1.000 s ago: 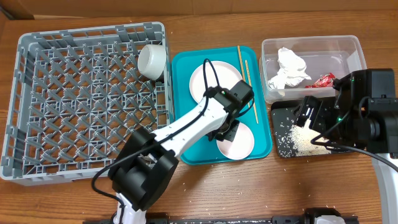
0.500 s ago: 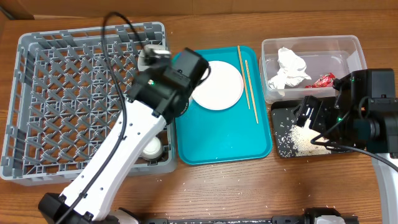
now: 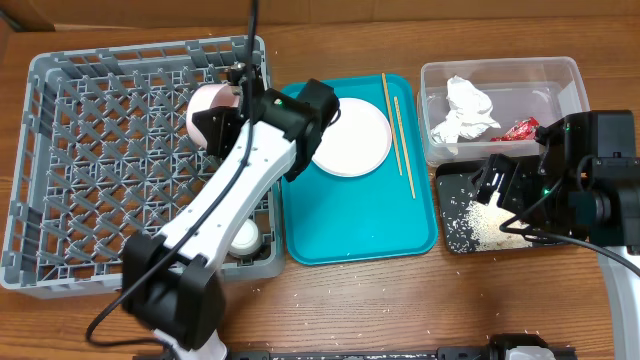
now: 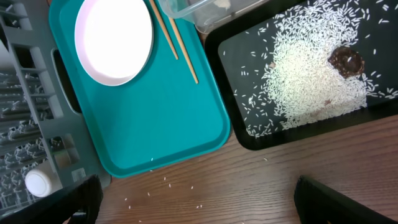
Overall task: Sort waste into correct bins and load items into the dishwasher
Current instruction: 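Carry the pink bowl into the dish rack beside the white bowl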
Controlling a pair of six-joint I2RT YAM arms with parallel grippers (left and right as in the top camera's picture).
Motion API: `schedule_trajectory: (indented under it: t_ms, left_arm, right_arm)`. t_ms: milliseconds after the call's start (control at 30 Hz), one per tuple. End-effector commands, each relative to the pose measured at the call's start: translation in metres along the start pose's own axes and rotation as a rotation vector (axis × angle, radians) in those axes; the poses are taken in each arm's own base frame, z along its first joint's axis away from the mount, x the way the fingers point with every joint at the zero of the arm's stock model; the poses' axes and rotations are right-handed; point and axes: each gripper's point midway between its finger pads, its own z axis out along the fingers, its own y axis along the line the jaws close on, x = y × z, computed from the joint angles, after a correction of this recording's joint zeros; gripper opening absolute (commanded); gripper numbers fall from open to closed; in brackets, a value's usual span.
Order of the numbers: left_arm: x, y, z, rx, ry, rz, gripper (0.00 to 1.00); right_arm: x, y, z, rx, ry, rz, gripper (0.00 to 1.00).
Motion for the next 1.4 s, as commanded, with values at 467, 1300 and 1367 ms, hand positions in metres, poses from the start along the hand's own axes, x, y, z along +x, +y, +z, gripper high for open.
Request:
schedule_trajectory:
  t_ms: [467,1300,1367]
  left_arm:
    - [0.02,-0.033,0.019,-0.13,0.008,0.161,0.04]
    - [0.053,-0.058,0.03,-0.105,0.058,0.148,0.04]
    - [0.054,-0.059,0.027,-0.101,0.052,0.158,0.04]
  right_arm:
    - [-0.005,0.002,-0.006,-0.002,-0.031,-0.01,1.0]
    - [-0.005,0.002,-0.006,-0.002,-0.031,-0.01,1.0]
    - [-0.005,0.002,-0.006,-0.002,-0.031,-0.01,1.0]
